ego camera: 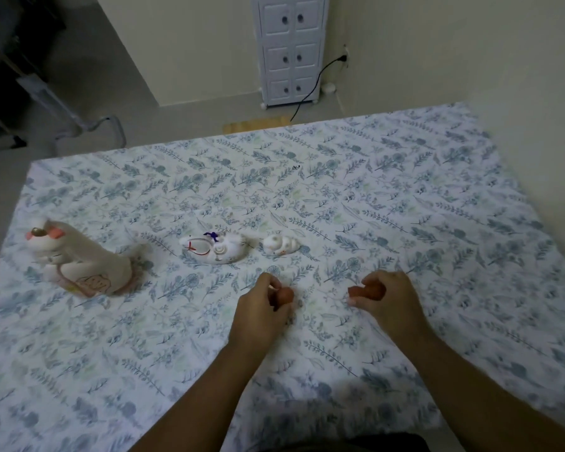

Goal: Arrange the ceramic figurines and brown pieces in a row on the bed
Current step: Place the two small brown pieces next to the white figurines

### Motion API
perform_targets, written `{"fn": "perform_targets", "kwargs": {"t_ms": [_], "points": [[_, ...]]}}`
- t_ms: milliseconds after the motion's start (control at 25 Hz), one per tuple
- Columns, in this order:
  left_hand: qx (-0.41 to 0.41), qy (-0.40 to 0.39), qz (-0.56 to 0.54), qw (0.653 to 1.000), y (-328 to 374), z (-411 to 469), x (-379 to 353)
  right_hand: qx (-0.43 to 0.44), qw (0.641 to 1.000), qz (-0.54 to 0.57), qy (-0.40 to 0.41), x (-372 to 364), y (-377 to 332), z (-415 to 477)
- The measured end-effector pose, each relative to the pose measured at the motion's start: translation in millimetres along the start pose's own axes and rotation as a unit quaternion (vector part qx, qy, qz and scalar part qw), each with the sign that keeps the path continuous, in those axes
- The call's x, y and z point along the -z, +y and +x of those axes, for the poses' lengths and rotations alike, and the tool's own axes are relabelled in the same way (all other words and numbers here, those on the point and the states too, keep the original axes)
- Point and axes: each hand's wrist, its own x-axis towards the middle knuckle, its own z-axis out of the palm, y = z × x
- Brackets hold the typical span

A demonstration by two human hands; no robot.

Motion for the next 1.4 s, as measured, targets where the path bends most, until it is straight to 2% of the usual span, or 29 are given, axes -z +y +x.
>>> {"fn": "perform_targets", "kwargs": {"t_ms": [160, 280, 440, 560, 680, 800, 960, 1160, 1400], "points": [[-0.050, 0.036, -0.053, 0.997, 42, 27, -31, 0.059, 0.997, 0.044, 0.017, 13, -7, 28], [-0.091, 0.071, -0.065, 0.991, 70, 56, -53, 0.139, 0.988, 0.058, 0.022, 25, -18, 62], [-0.071, 0.099, -0.106, 0.987, 88, 89, -75, 0.254, 0.967, 0.023, -0.007, 30, -20, 100], [-0.055, 0.106, -0.116, 0.986, 88, 96, -88, 0.278, 0.960, -0.011, -0.030, 27, -10, 111], [-0.042, 0.114, -0.117, 0.986, 80, 96, -94, 0.251, 0.966, 0.024, -0.055, 23, -5, 111], [-0.043, 0.115, -0.102, 0.987, 73, 96, -96, 0.161, 0.976, 0.118, -0.085, 16, -5, 109], [-0.044, 0.105, -0.090, 0.989, 70, 98, -99, 0.101, 0.975, 0.180, -0.077, 8, -4, 109], [-0.032, 0.113, -0.089, 0.989, 72, 96, -100, 0.137, 0.979, 0.110, -0.099, 13, 0, 120], [-0.007, 0.112, -0.088, 0.990, 72, 96, -100, 0.168, 0.975, 0.083, -0.119, 13, 4, 120]]}}
